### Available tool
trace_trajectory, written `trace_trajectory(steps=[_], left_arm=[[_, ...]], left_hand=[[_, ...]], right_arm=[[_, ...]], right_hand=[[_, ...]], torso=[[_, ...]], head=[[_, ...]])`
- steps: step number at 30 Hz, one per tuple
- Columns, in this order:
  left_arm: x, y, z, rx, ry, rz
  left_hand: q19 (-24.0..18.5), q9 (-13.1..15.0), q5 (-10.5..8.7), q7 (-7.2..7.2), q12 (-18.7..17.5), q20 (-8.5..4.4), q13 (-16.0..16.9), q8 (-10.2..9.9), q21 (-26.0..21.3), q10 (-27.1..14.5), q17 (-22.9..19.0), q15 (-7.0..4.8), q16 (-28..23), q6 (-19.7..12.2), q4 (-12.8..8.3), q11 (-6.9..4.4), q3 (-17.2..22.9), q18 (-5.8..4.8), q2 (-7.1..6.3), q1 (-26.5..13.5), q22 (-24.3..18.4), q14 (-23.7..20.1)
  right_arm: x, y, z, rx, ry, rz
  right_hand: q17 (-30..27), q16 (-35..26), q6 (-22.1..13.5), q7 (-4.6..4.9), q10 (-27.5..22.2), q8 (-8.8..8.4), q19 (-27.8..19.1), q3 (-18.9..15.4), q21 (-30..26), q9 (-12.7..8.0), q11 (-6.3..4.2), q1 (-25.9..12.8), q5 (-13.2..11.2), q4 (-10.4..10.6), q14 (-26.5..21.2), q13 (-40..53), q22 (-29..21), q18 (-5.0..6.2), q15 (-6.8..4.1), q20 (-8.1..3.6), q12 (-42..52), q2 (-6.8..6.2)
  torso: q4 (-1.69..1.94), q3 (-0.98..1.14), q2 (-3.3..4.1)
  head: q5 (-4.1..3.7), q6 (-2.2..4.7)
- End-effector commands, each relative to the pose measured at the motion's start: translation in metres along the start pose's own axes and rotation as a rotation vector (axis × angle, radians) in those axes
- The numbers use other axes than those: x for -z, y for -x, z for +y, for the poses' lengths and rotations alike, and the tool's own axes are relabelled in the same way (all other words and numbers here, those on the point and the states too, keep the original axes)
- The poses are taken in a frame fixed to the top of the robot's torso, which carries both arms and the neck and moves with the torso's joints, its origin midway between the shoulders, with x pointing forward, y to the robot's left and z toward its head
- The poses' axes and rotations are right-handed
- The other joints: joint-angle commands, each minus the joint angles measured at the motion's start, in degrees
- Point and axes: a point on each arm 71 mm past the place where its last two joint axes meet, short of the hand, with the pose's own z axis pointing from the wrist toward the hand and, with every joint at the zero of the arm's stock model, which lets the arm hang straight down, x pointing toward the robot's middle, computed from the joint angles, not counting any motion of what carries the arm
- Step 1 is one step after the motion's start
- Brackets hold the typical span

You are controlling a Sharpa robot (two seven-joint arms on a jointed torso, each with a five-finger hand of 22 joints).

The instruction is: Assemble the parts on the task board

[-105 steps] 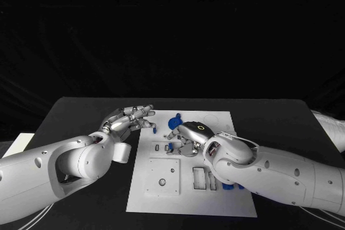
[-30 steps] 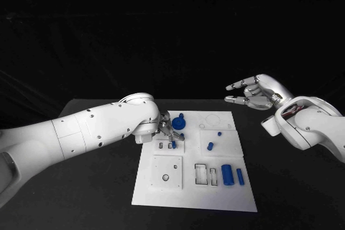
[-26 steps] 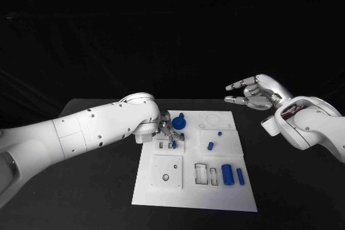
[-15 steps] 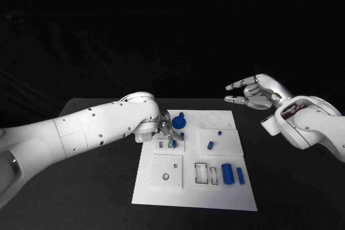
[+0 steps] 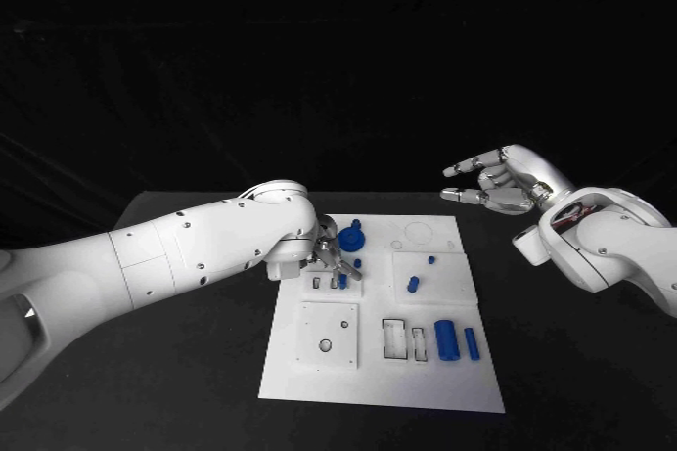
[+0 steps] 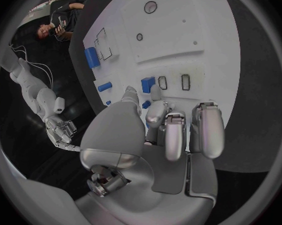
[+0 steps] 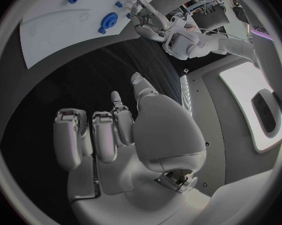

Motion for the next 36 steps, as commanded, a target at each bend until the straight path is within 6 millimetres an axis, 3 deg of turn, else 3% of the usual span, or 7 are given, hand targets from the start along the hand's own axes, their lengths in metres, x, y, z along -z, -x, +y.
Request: trace_trajectory(steps=[1, 16, 20, 28, 31, 32, 36], left_arm=[[0.0006, -0.0024, 0.0072, -0.024, 0.134, 0.024], [0.0001, -0.0039, 0.0047, -0.034, 0.131, 0.033], [0.0001, -0.0037, 0.0044, -0.03, 0.13, 0.028], [0.0002, -0.0035, 0.0039, -0.023, 0.125, 0.022], [0.0002, -0.0033, 0.0037, -0.015, 0.12, 0.019], [0.0002, -0.0032, 0.0037, -0.012, 0.118, 0.018], [0.0003, -0.0027, 0.0034, -0.003, 0.108, 0.01]], left_hand=[[1.24, 0.15, 0.3, 0.04, 0.31, -0.36, 0.09, 0.29, 0.26, 0.28, 15.09, -0.55, 0.18, -0.4, -0.01, -0.08, 0.49, -0.51, -0.04, 0.69, 0.03, 6.04], [1.21, 1.11, 0.5, 0.02, 0.29, -0.38, 0.19, 0.66, 0.35, 0.29, 15.09, -0.57, 0.18, -0.84, 0.09, -0.11, 3.16, -0.53, -0.26, 2.4, 0.25, 6.04], [1.19, 1.45, 0.58, -0.07, 0.28, -0.42, 0.26, 0.67, 0.36, 0.3, 15.09, -0.63, 0.18, -1.06, -0.09, -0.17, 5.35, -0.53, 0.48, 3.8, 0.3, 6.04], [1.14, 1.94, 0.71, -0.59, -0.07, -0.79, 0.21, 0.22, 0.37, 0.06, 15.09, -1.07, 0.18, -1.89, -2.14, -0.67, 12.35, -0.52, 1.88, 10.4, 0.42, 6.04], [1.09, 2.01, 0.99, -0.62, -0.42, -1.01, 0.1, -0.26, 0.29, -0.17, 15.09, -1.23, 0.18, -2.45, -3.23, -0.77, 17.11, -0.5, 1.9, 13.26, 0.36, 6.04], [1.08, 2.07, 1.21, -0.56, -0.54, -1.03, 0.06, -0.36, 0.28, -0.23, 15.09, -1.22, 0.18, -2.6, -3.43, -0.77, 18.68, -0.5, 1.6, 13.78, 0.36, 6.04], [1.01, 2.92, 1.58, -0.15, -0.94, -0.85, -0.09, -0.18, 0.15, -0.12, 15.09, -0.88, 0.18, -3.04, -3.55, -0.63, 29.22, -0.48, -1.63, 13.8, 0.31, 6.04]], right_arm=[[-0.0004, -0.0019, 0.0, 0.012, 0.002, 0.017], [-0.0014, -0.0036, -0.0006, 0.012, -0.001, 0.024], [-0.0016, -0.004, -0.0007, 0.012, -0.001, 0.025], [-0.0019, -0.0044, -0.0009, 0.012, -0.001, 0.026], [-0.0019, -0.0044, -0.0011, 0.012, -0.002, 0.027], [-0.0019, -0.0044, -0.0012, 0.012, -0.003, 0.027], [-0.002, -0.0045, -0.0017, 0.012, -0.005, 0.029]], right_hand=[[7.99, -0.3, 0.17, -0.11, 0.12, 0.06, 0.5, -0.37, -0.36, 0.06, -0.08, 0.18, 0.33, 0.06, 4.38, 7.53, 2.7, 0.54, 0.3, 0.27, 0.02, 0.48], [7.99, -0.3, 0.17, -0.11, 0.12, 0.06, 0.5, -0.37, -0.36, 0.06, -0.08, 0.18, 0.33, 0.06, 4.38, 7.53, 2.7, 0.54, 0.3, 0.27, 0.02, 0.48], [7.99, -0.3, 0.17, -0.11, 0.12, 0.06, 0.5, -0.37, -0.36, 0.06, -0.08, 0.18, 0.33, 0.06, 4.38, 7.53, 2.7, 0.54, 0.3, 0.27, 0.02, 0.48], [7.99, -0.3, 0.17, -0.11, 0.12, 0.06, 0.5, -0.37, -0.36, 0.06, -0.08, 0.18, 0.33, 0.06, 4.38, 7.53, 2.7, 0.54, 0.3, 0.27, 0.02, 0.48], [7.99, -0.3, 0.17, -0.11, 0.12, 0.06, 0.5, -0.37, -0.36, 0.06, -0.08, 0.18, 0.33, 0.06, 4.38, 7.53, 2.7, 0.54, 0.3, 0.27, 0.02, 0.48], [7.99, -0.3, 0.17, -0.11, 0.12, 0.06, 0.5, -0.37, -0.36, 0.06, -0.08, 0.18, 0.33, 0.06, 4.38, 7.53, 2.7, 0.54, 0.3, 0.27, 0.02, 0.48], [7.99, -0.3, 0.17, -0.11, 0.12, 0.06, 0.5, -0.37, -0.36, 0.06, -0.08, 0.18, 0.33, 0.06, 4.38, 7.53, 2.7, 0.54, 0.3, 0.27, 0.02, 0.48]], torso=[[0.03, 0.01, 0.01], [0.01, 0.0, 0.02], [0.04, 0.0, 0.04], [0.02, 0.0, 0.05], [0.01, 0.0, 0.06], [0.0, -0.01, 0.06], [0.0, 0.01, 0.02]], head=[[0.04, -0.08], [0.14, -0.25], [0.13, -0.26], [0.11, -0.41], [0.11, -0.46], [0.1, -0.48], [0.13, -0.53]])
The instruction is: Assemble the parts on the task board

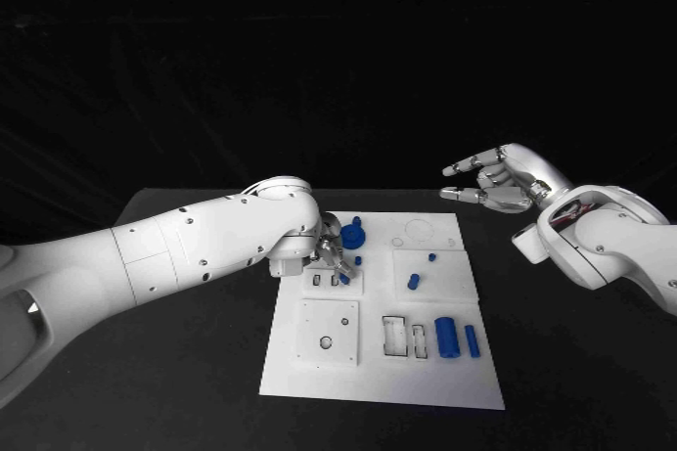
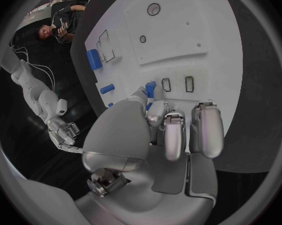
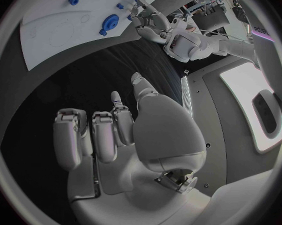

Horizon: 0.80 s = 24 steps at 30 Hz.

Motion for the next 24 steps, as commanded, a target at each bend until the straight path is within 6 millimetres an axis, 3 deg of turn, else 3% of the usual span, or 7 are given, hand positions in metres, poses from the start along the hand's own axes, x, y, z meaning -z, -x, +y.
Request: trace_trajectory(steps=[1, 5, 10, 19, 24], left_arm=[[-0.0005, -0.002, 0.0085, 0.011, 0.116, -0.004], [0.0, -0.0018, 0.0093, 0.024, 0.105, -0.007], [0.0012, -0.0019, 0.0101, 0.048, 0.088, -0.012], [0.006, -0.0012, 0.013, 0.115, 0.041, -0.062], [0.0091, -0.003, 0.0175, 0.151, 0.025, -0.096]], left_hand=[[1.22, 0.71, 0.28, 0.08, -0.41, -0.14, -0.04, 0.4, 0.15, 0.07, 15.06, -0.07, 0.18, -0.28, -4.08, -0.15, 9.59, -0.51, -1.75, 0.02, -0.04, 6.02], [1.17, 2.1, 0.53, 0.15, -0.51, -0.08, -0.05, 1.4, -0.03, 0.4, 15.06, 0.11, 0.18, -0.45, -4.81, 0.15, 18.8, -0.42, -5.62, -3.35, -0.17, 6.02], [1.19, 3.03, 3.72, 0.1, -0.5, -0.01, 0.04, 2.07, -0.08, 0.62, 15.06, 0.05, 0.18, -0.58, -6.57, 0.15, 23.38, -0.44, -7.78, -5.45, -0.12, 6.02], [1.59, 4.0, 6.77, -0.07, 0.14, -0.13, 0.91, 2.77, 0.49, 1.72, 15.06, -0.13, 0.18, 0.07, -9.81, -0.04, 27.69, -0.64, -10.2, -7.85, 0.99, 6.02], [1.78, 4.1, 7.35, -0.14, 0.51, -0.19, 1.4, 2.77, 0.79, 2.2, 15.06, -0.19, 0.18, 0.4, -10.58, -0.13, 28.41, -0.74, -10.72, -8.32, 1.53, 6.02]], right_arm=[[-0.0001, -0.0019, -0.0001, 0.006, 0.002, 0.018], [-0.0002, -0.0022, -0.0005, 0.006, 0.0, 0.021], [-0.0002, -0.0026, -0.0008, 0.006, -0.001, 0.024], [-0.0001, -0.0029, -0.0013, 0.006, -0.002, 0.026], [0.0001, -0.0027, -0.0017, 0.007, -0.003, 0.025]], right_hand=[[8.01, -0.3, 0.17, -0.11, 0.12, 0.06, 0.5, -0.37, -0.36, 0.09, -0.08, 0.18, 0.33, 0.06, 4.38, 7.53, 2.73, 0.54, 0.3, 0.27, 0.02, 0.48], [8.01, -0.3, 0.17, -0.11, 0.12, 0.06, 0.5, -0.37, -0.36, 0.09, -0.08, 0.18, 0.33, 0.06, 4.38, 7.53, 2.73, 0.54, 0.3, 0.27, 0.02, 0.48], [8.0, -0.31, 0.23, -0.13, 0.11, 0.09, 0.49, -0.52, -0.4, 0.1, -0.09, 0.12, 0.45, 0.14, 4.38, 7.5, 2.68, 0.55, 0.28, 0.26, 0.01, 0.51], [8.0, -0.32, 0.25, -0.13, 0.11, 0.09, 0.49, -0.56, -0.41, 0.1, -0.1, 0.1, 0.48, 0.16, 4.38, 7.5, 2.66, 0.55, 0.28, 0.25, 0.0, 0.52], [7.97, -0.34, 0.25, -0.13, 0.12, 0.09, 0.48, -0.61, -0.43, 0.1, -0.1, 0.07, 0.49, 0.18, 4.38, 7.5, 2.63, 0.56, 0.27, 0.25, 0.01, 0.51]], torso=[[0.0, 0.02, -0.02], [0.01, 0.03, -0.03], [0.06, 0.08, -0.07], [0.11, 0.15, 0.0], [0.09, 0.15, 0.04]], head=[[0.0, -0.07], [-0.1, -0.02], [-0.09, 0.02], [-0.07, 0.05], [0.13, 0.01]])
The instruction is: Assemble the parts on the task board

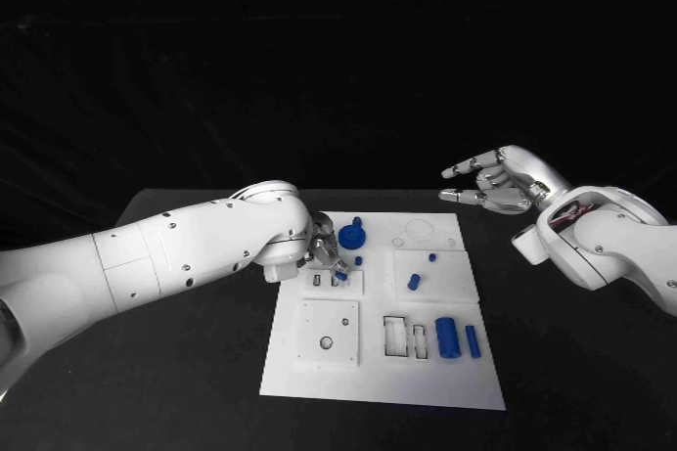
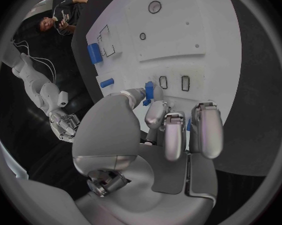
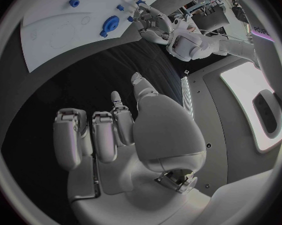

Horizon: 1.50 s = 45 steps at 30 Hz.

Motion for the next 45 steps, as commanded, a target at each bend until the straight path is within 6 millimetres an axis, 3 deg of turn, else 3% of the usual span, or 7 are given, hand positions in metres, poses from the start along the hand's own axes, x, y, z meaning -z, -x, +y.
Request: trace_trajectory(steps=[1, 4, 11, 20, 26, 39, 45], left_arm=[[0.002, 0.0, 0.004, 0.066, 0.027, -0.052], [0.003, -0.001, 0.008, 0.064, 0.023, -0.091], [0.004, -0.007, 0.013, 0.047, 0.023, -0.166], [0.002, -0.018, 0.016, 0.019, 0.034, -0.174], [0.001, -0.022, 0.019, -0.007, 0.049, -0.145], [0.002, -0.025, 0.023, -0.025, 0.071, -0.12], [0.003, -0.025, 0.025, -0.027, 0.08, -0.104]], left_hand=[[1.8, 0.07, 0.34, -0.25, 0.3, -0.2, 0.15, 0.21, 0.38, 0.45, 15.07, -0.2, 0.18, 0.66, -9.34, -0.02, 9.62, -0.75, -0.64, 0.02, 0.86, 6.02], [1.94, 0.1, 0.45, -0.28, 0.47, -0.24, 0.37, 0.19, 0.62, 0.68, 15.07, -0.24, 0.18, 0.83, -9.73, -0.05, 9.93, -0.83, -0.87, -0.14, 1.28, 6.02], [2.18, 0.12, 0.52, -0.32, 0.74, -0.29, 0.72, 0.15, 1.03, 1.02, 15.07, -0.28, 0.18, 1.1, -10.18, -0.11, 10.4, -0.97, -1.11, -0.35, 1.99, 6.02], [2.24, 0.12, 0.53, -0.34, 0.82, -0.31, 0.82, 0.12, 1.14, 1.15, 15.07, -0.31, 0.18, 1.22, -10.37, -0.13, 10.67, -1.0, -1.18, -0.47, 2.17, 6.02], [2.25, 0.12, 0.53, -0.34, 0.84, -0.31, 0.86, 0.12, 1.15, 1.17, 15.07, -0.31, 0.18, 1.24, -10.39, -0.13, 10.71, -1.01, -1.18, -0.49, 2.18, 6.02], [2.3, 0.13, 0.54, -0.35, 0.82, -0.33, 0.85, 0.11, 1.24, 1.22, 15.07, -0.32, 0.18, 1.34, -10.55, -0.15, 10.92, -1.04, -1.26, -0.6, 2.35, 6.02], [2.39, 0.14, 0.69, -0.38, 0.89, -0.35, 0.95, 0.1, 1.4, 1.36, 15.07, -0.34, 0.18, 1.5, -10.8, -0.18, 11.19, -1.09, -1.48, -0.83, 2.64, 6.02]], right_arm=[[0.0, -0.001, 0.0, 0.006, 0.003, 0.015], [0.0, -0.001, -0.001, 0.007, 0.002, 0.013], [0.001, 0.0, -0.001, 0.008, 0.001, 0.011], [0.001, 0.0, -0.002, 0.004, 0.0, 0.012], [0.001, 0.0, -0.002, 0.001, -0.001, 0.015], [0.001, 0.0, -0.003, 0.001, -0.004, 0.016], [0.001, -0.001, -0.003, 0.001, -0.005, 0.017]], right_hand=[[7.98, -0.34, 0.25, -0.13, 0.12, 0.09, 0.48, -0.36, -0.22, 0.06, -0.1, 0.07, 0.17, -0.07, 4.38, 7.5, 2.65, 0.56, 0.27, 0.25, 0.01, 0.51], [7.92, -0.37, 0.26, -0.13, 0.11, 0.09, 0.48, -0.42, -0.22, 0.06, -0.1, 0.01, 0.19, -0.02, 4.36, 7.48, 2.65, 0.56, 0.27, 0.25, 0.0, 0.51], [7.92, -0.37, 0.26, -0.13, 0.11, 0.09, 0.48, -0.42, -0.22, 0.06, -0.1, 0.01, 0.19, -0.02, 4.36, 7.48, 2.65, 0.56, 0.27, 0.25, 0.0, 0.51], [7.91, -0.38, 0.26, -0.13, 0.1, 0.09, 0.47, -0.45, -0.23, 0.06, -0.1, -0.03, 0.2, 0.01, 4.36, 7.46, 2.63, 0.56, 0.27, 0.24, -0.03, 0.52], [7.88, -0.39, 0.27, -0.14, 0.07, 0.09, 0.46, -0.52, -0.26, 0.06, -0.1, -0.09, 0.21, 0.06, 4.36, 7.43, 2.59, 0.57, 0.27, 0.24, -0.08, 0.53], [7.84, -0.42, 0.26, -0.14, 0.07, 0.09, 0.42, -0.57, -0.3, 0.06, -0.11, -0.13, 0.22, 0.1, 4.35, 7.41, 2.51, 0.59, 0.26, 0.24, -0.1, 0.55], [7.79, -0.45, 0.26, -0.14, -0.01, 0.08, 0.43, -0.6, -0.3, 0.06, -0.11, -0.15, 0.23, 0.13, 4.34, 7.31, 2.52, 0.58, 0.26, 0.23, -0.26, 0.57]], torso=[[0.01, 0.03, 0.08], [0.11, 0.01, 0.0], [0.3, 0.17, -0.07], [0.26, 0.06, -0.07], [0.1, 0.13, 0.03], [0.15, 0.14, 0.03], [0.15, 0.12, 0.02]], head=[[0.15, 0.01], [0.08, -0.19], [-0.08, -0.42], [0.02, -0.38], [0.18, -0.44], [0.35, -0.73], [0.21, -0.52]])
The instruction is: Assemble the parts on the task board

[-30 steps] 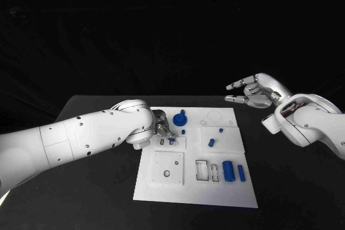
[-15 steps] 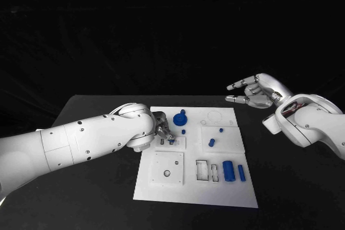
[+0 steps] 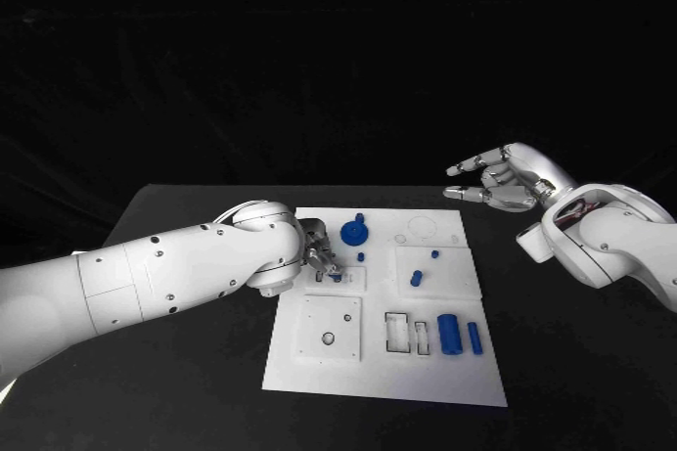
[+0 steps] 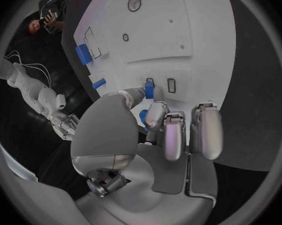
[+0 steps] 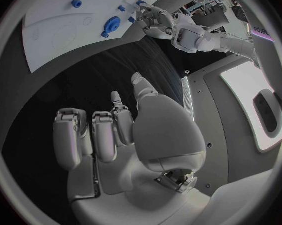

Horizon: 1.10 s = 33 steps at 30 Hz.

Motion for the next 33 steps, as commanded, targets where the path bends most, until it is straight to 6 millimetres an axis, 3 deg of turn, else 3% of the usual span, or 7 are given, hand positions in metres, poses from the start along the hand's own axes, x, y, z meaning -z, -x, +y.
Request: trace_trajectory(steps=[1, 33], left_arm=[[-0.0005, -0.0042, 0.0073, -0.027, 0.077, 0.034], [-0.0016, -0.0084, 0.0044, -0.025, 0.07, 0.097]], left_hand=[[2.4, 0.08, 0.42, -0.5, 0.16, -0.36, 0.04, 0.28, 0.22, 0.36, 15.09, -0.35, 0.18, 0.78, -9.37, 0.01, 9.77, -1.09, -0.24, 0.44, 2.67, 6.03], [2.45, 0.1, 1.29, -0.59, 0.41, -0.42, 0.43, 0.23, 0.31, 0.8, 15.09, -0.4, 0.18, 1.29, -9.82, -0.06, 10.42, -1.12, -0.7, -0.5, 2.86, 6.03]], right_arm=[[-0.0002, -0.0016, 0.0002, 0.0, 0.004, 0.015], [-0.0003, -0.0024, -0.0003, 0.0, -0.001, 0.022]], right_hand=[[7.76, -0.23, 0.26, -0.14, -0.01, 0.08, 0.43, -0.44, -0.3, 0.09, -0.11, -0.15, 0.23, -0.03, 4.34, 7.31, 2.5, 0.58, 0.26, 0.23, -0.26, 0.57], [7.69, -0.27, 0.26, -0.14, -0.22, 0.08, 0.38, -0.47, -0.37, 0.09, -0.11, -0.17, 0.23, -0.01, 4.32, 7.05, 2.37, 0.61, 0.26, 0.23, -0.7, 0.6]], torso=[[0.01, -0.01, -0.02], [-0.01, 0.08, -0.02]], head=[[-0.07, 0.12], [0.12, -0.17]])
